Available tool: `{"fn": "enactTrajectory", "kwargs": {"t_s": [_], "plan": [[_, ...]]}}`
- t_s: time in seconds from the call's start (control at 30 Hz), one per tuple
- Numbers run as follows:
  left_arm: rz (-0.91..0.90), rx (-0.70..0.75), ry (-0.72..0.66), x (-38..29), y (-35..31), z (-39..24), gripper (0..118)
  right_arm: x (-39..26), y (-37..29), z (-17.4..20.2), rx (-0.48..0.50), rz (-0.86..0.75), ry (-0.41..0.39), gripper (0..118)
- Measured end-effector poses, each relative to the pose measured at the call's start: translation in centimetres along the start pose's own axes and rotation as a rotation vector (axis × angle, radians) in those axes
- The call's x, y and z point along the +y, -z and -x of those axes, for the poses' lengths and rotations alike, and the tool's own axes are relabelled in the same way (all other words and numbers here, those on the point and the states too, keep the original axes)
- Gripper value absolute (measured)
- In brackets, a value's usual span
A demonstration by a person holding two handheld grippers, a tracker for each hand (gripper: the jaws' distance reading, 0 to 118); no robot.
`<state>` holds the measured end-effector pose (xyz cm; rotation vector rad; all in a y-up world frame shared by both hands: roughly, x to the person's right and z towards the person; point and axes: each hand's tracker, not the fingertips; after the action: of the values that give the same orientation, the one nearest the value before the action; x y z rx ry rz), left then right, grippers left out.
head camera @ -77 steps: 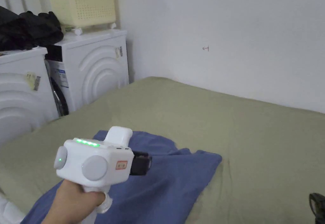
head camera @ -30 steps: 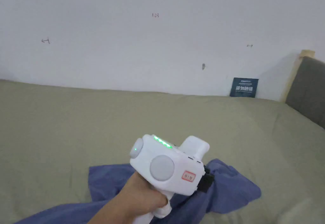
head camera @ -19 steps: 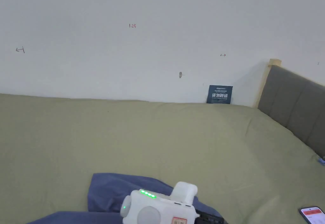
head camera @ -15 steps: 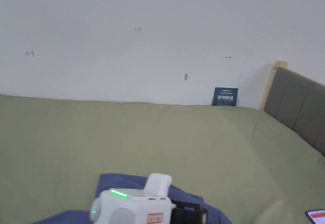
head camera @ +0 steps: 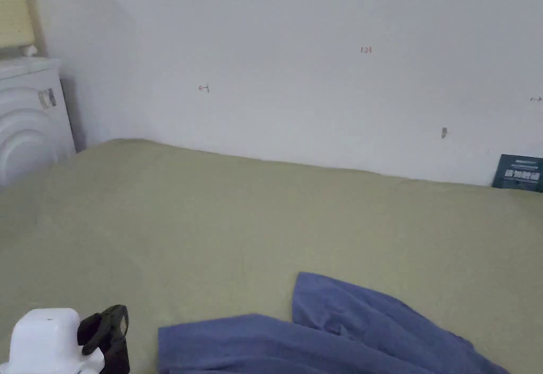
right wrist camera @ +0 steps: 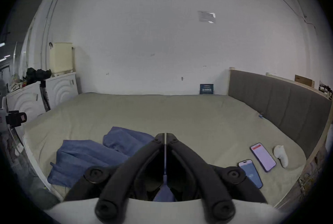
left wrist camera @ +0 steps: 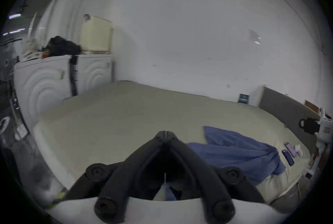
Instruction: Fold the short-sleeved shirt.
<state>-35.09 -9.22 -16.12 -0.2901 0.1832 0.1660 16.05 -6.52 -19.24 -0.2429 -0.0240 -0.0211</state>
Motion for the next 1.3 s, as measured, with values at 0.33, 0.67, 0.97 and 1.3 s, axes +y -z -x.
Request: {"fn": "enactTrajectory", "kwargs": {"t_s": [0.33,0.67,0.97,1.3], "plan": [[0.146,-0.075,0.077,3.6,6.2,0.6,19,0.5,0.3,0.6,0.024,0.013,-0.021,0],[0.623,-0.041,0.042,-0.3,24.7,-2.3,106,-0.2,0.9,-2.4,-0.067,0.07,-0.044,0],[0.665,-0.011,0.151,-5.1,23.0,-5.5,3,-2.0,4.3,-6.1,-0.155,0.298,0.01,0],[0.685,-0.154,0.107,-3.7,22.7,-5.4,3,-6.8,11.9,-8.6,0.16,0.731,0.179,89]]}}
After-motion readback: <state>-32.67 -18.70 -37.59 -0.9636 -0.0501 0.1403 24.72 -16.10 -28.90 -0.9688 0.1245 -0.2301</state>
